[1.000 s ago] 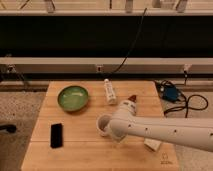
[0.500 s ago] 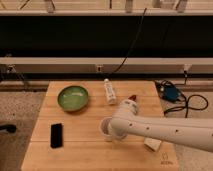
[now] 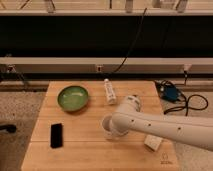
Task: Pick up the ceramic cup
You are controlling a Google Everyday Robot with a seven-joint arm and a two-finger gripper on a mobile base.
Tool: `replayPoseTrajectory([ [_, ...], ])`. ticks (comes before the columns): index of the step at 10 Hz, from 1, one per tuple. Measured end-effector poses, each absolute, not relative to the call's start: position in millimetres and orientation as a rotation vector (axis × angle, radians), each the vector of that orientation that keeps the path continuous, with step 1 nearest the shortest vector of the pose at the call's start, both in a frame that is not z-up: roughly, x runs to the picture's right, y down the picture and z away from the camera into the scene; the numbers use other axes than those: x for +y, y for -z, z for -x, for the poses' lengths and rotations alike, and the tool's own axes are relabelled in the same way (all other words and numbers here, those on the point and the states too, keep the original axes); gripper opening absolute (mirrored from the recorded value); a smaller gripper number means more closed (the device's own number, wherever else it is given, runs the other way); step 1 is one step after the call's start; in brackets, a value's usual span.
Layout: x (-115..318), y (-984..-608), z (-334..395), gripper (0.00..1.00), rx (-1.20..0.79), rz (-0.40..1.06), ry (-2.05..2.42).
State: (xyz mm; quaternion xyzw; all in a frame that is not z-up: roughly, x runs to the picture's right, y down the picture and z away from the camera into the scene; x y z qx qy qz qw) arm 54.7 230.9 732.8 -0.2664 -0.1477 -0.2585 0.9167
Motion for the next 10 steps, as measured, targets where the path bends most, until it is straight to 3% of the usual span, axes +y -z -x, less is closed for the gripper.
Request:
replayPoseTrajectory([
  [10,203,-722,-68,0.00,-0.302,0.547,0.540],
])
